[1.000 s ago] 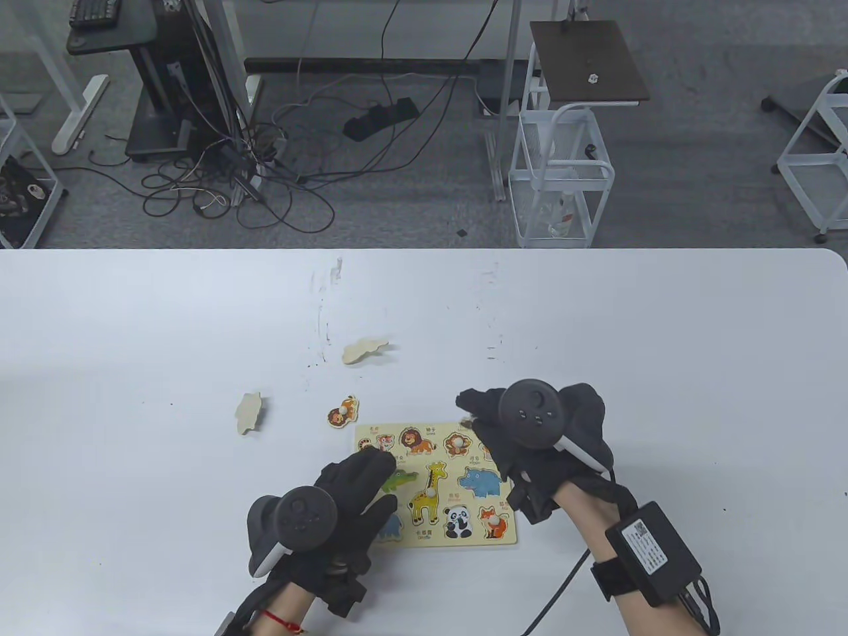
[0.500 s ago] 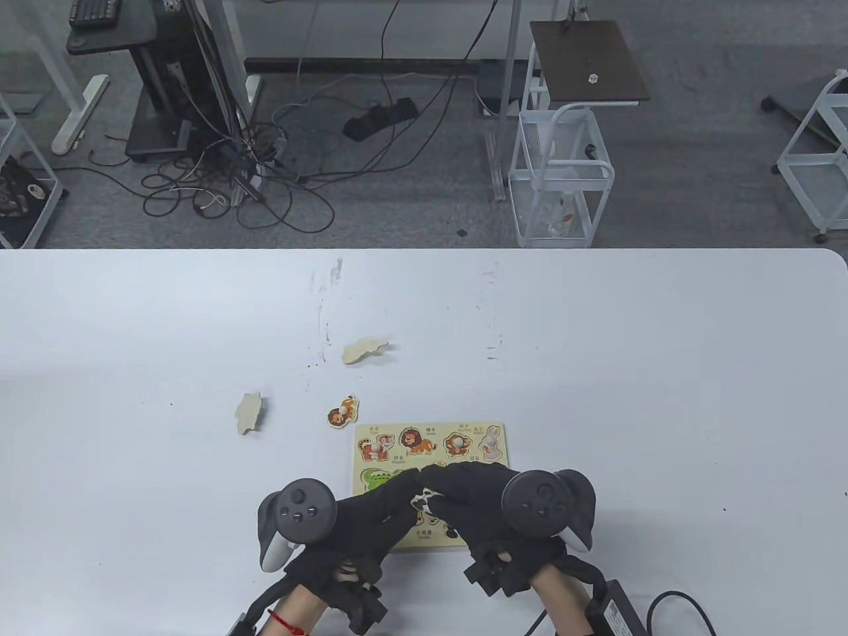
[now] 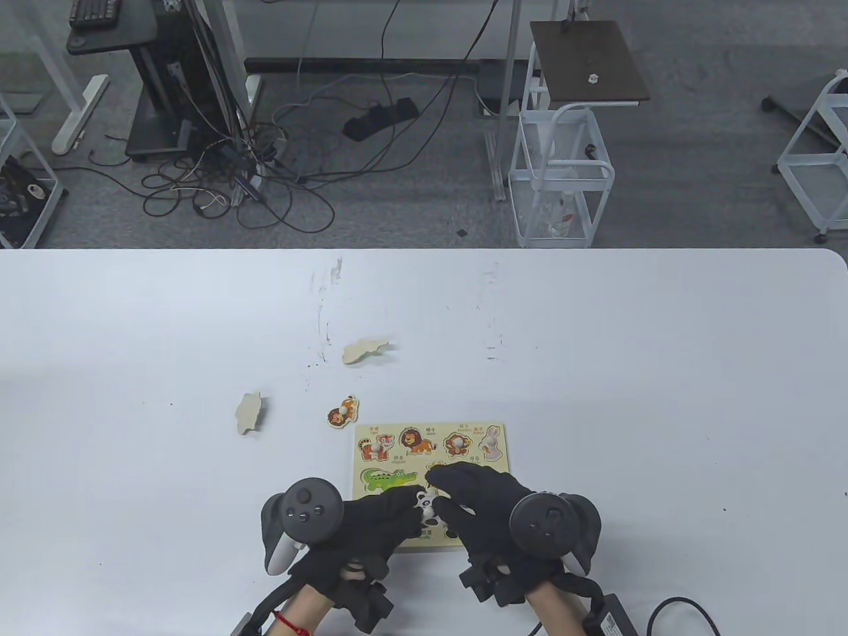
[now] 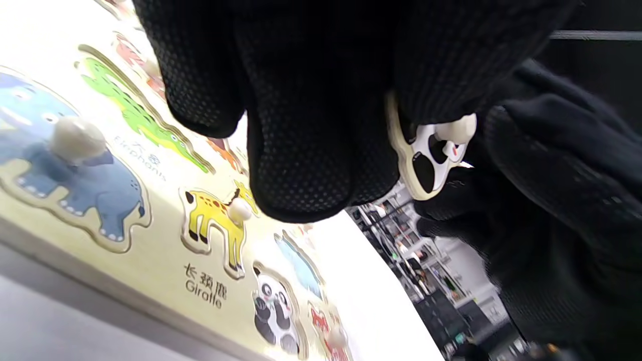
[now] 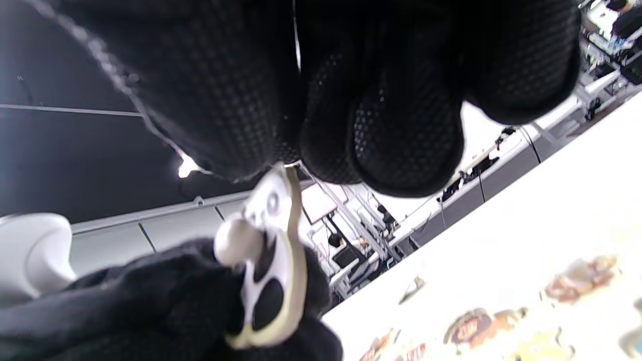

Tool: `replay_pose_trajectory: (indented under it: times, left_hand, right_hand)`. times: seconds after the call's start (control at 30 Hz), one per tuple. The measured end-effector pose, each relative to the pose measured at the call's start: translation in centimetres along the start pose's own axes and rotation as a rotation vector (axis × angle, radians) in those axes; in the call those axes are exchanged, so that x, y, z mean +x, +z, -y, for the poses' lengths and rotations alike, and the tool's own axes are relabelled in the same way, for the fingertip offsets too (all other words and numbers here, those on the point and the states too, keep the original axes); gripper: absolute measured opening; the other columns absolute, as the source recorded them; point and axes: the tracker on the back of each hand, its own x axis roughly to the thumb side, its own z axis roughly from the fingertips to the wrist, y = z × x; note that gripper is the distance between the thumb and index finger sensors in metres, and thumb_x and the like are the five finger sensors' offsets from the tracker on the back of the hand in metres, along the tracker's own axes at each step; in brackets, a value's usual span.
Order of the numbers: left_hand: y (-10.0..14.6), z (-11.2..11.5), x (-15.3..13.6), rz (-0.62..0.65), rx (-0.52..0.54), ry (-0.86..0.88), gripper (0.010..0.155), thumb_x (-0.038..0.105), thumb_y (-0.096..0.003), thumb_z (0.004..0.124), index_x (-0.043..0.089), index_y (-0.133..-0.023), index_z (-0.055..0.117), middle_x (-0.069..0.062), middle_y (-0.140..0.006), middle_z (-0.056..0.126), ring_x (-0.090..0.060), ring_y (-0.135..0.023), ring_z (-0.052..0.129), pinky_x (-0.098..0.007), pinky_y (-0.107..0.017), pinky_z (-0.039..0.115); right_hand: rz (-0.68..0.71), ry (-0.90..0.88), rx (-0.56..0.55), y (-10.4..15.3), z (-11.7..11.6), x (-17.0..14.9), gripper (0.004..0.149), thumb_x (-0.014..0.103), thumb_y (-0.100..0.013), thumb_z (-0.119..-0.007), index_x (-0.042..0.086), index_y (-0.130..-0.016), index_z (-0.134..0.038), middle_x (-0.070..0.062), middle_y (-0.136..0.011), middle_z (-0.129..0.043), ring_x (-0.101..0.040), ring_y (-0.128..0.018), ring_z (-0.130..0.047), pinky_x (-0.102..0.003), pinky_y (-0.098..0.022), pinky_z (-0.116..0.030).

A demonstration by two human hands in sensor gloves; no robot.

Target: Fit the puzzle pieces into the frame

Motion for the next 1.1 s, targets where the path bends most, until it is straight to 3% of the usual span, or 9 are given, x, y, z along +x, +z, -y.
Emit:
replay_pose_trajectory:
  times: [0.23,0.37,0.83,1.1]
  left_hand:
    - [-0.1,0.0,-0.9,-0.065,0.016,0.086,0.046,0.042,-0.0436,0.088,0.018,-0.082,0.092,0.001,-0.064,0.115,-0.013,-0.049,0.124,-0.036,-0.057,0.094]
    - [-0.1,0.2,-0.8,-0.063,-0.018,0.112,0.045,0.041,-0.0446,0.087,0.02,-0.084,0.091,0.0,-0.067,0.113,-0.014,-0.051,0.122,-0.037,-0.059,0.092]
    - [-0.1,1.2,-0.7,-0.101,-0.114,0.187,0.048,0.033,-0.0456,0.082,0.015,-0.09,0.086,-0.005,-0.073,0.108,-0.019,-0.059,0.117,-0.042,-0.064,0.086]
    - [-0.4,1.5,-0.8,-0.114,-0.153,0.172,0.048,0.034,-0.0463,0.082,0.014,-0.09,0.085,-0.005,-0.075,0.107,-0.02,-0.061,0.116,-0.042,-0.064,0.085]
  right_hand:
    - [0.188,0.323,0.001,1.3,-1.2,3.2,0.051,0.038,-0.033,-0.097,0.016,-0.079,-0.094,-0.012,-0.079,-0.09,-0.033,-0.047,-0.098,-0.059,-0.047,-0.078]
    - [0.22,0.458,0.007,1.6,-2.6,3.7,0.056,0.041,-0.032,-0.097,0.015,-0.081,-0.092,-0.013,-0.081,-0.088,-0.032,-0.047,-0.098,-0.058,-0.047,-0.078]
    - [0.165,0.352,-0.014,1.7,-3.3,2.8,0.047,0.031,-0.03,-0.101,0.009,-0.072,-0.097,-0.015,-0.07,-0.094,-0.03,-0.034,-0.099,-0.058,-0.041,-0.081]
    - [0.161,0.36,0.036,1.6,-3.6,2.4,0.047,0.029,-0.033,-0.097,0.006,-0.074,-0.095,-0.018,-0.07,-0.092,-0.03,-0.034,-0.096,-0.058,-0.041,-0.08]
